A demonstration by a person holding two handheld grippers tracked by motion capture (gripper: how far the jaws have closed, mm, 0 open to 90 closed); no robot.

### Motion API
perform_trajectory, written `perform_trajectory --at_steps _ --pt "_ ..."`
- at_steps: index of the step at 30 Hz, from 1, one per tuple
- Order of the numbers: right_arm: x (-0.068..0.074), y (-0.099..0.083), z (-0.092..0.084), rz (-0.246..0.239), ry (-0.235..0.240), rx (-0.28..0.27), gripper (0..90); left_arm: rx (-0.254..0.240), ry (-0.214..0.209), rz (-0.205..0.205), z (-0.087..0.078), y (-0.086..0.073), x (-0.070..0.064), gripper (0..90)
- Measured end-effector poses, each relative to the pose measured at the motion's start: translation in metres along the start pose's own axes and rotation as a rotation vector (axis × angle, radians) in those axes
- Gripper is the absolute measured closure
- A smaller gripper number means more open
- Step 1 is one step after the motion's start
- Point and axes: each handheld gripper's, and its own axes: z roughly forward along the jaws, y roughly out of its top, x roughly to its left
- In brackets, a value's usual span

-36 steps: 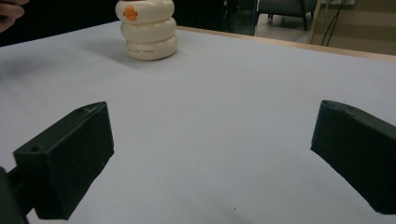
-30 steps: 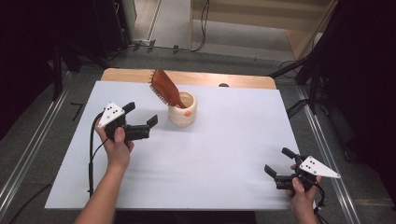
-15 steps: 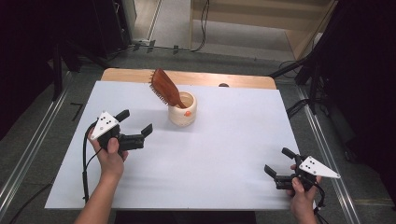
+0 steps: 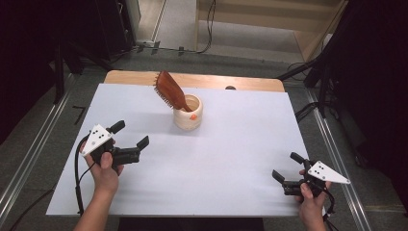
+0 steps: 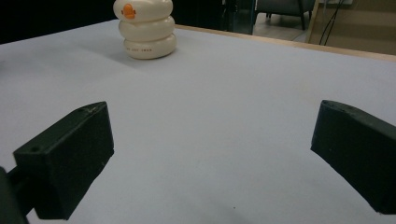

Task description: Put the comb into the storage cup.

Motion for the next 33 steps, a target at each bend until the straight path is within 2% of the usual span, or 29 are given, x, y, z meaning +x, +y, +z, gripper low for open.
perform_trajectory --at_steps 15,33 --pt "0.000 0.000 0.000 -0.002 -0.005 -0.001 0.0 0.016 0.029 -0.002 -0.024 -0.017 0.007 0.0" --pt "0.001 0.000 0.001 -0.001 -0.013 0.002 0.0 0.007 0.070 -0.008 -0.055 -0.032 0.018 0.0"
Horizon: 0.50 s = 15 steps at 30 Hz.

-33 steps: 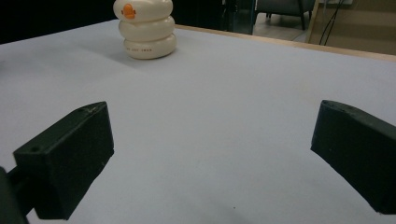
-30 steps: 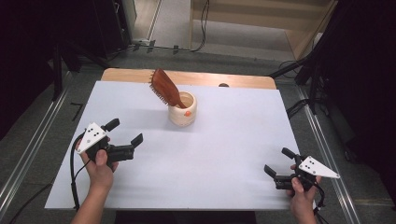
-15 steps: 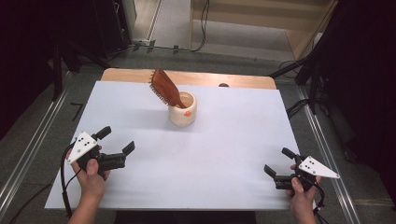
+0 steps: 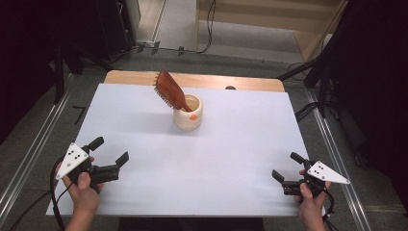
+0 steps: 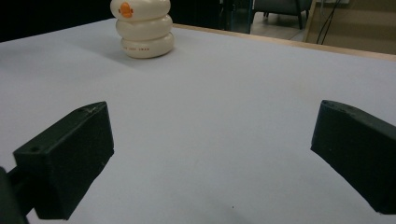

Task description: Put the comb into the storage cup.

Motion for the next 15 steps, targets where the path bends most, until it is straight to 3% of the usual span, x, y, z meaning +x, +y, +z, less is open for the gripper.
perform_trajectory --at_steps 15 --pt "0.000 0.000 0.000 0.001 -0.006 0.001 0.0 0.009 0.053 -0.009 -0.029 -0.014 0.020 0.0"
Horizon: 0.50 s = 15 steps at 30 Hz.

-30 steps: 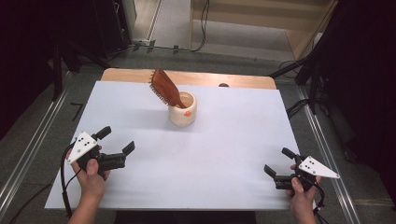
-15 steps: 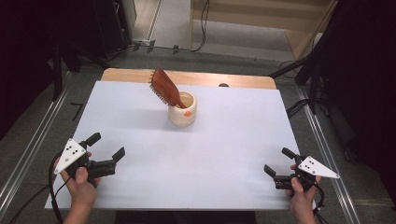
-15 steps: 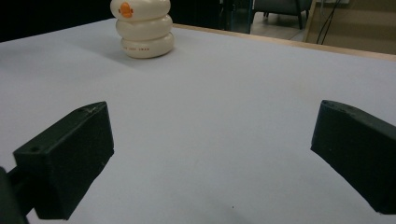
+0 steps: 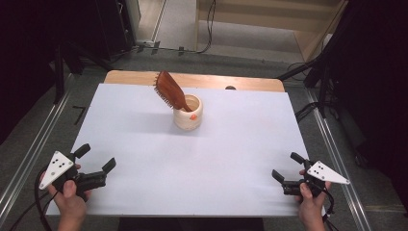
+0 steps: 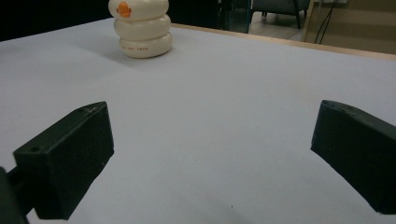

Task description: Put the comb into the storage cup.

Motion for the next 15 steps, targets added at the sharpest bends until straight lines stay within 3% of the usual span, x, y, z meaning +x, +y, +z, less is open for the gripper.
perform_trajectory --at_steps 15 --pt "0.000 0.000 0.001 -0.005 -0.001 0.001 0.0 0.022 0.047 -0.016 -0.024 -0.017 0.021 0.0"
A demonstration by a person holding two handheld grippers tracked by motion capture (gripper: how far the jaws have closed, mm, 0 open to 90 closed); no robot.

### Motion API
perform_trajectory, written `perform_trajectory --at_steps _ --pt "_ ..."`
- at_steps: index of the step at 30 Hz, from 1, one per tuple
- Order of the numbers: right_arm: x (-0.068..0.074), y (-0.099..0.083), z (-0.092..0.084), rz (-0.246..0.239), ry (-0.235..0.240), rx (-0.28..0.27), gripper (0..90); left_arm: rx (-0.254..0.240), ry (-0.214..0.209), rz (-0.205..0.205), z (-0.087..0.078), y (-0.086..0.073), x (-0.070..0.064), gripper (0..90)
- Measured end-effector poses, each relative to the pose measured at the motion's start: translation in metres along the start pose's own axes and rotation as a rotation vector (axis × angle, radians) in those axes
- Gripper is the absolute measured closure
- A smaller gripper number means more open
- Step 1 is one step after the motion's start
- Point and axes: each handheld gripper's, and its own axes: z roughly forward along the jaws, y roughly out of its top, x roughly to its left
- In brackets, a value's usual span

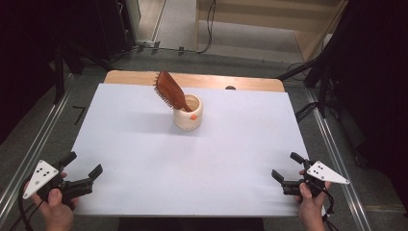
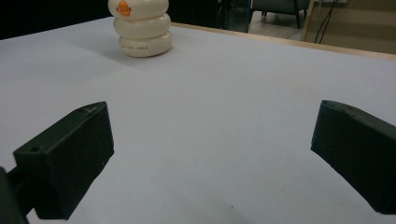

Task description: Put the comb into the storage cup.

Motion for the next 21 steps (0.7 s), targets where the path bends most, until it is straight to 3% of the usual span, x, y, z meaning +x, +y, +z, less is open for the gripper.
perform_trajectory --at_steps 7,21 --pt "0.001 0.000 0.000 -0.003 0.001 0.003 0.0 0.015 0.006 -0.007 0.000 -0.007 0.007 0.0" --pt "0.002 0.000 0.002 -0.011 -0.008 0.014 0.0 0.043 -0.011 -0.011 0.007 -0.013 0.009 0.0"
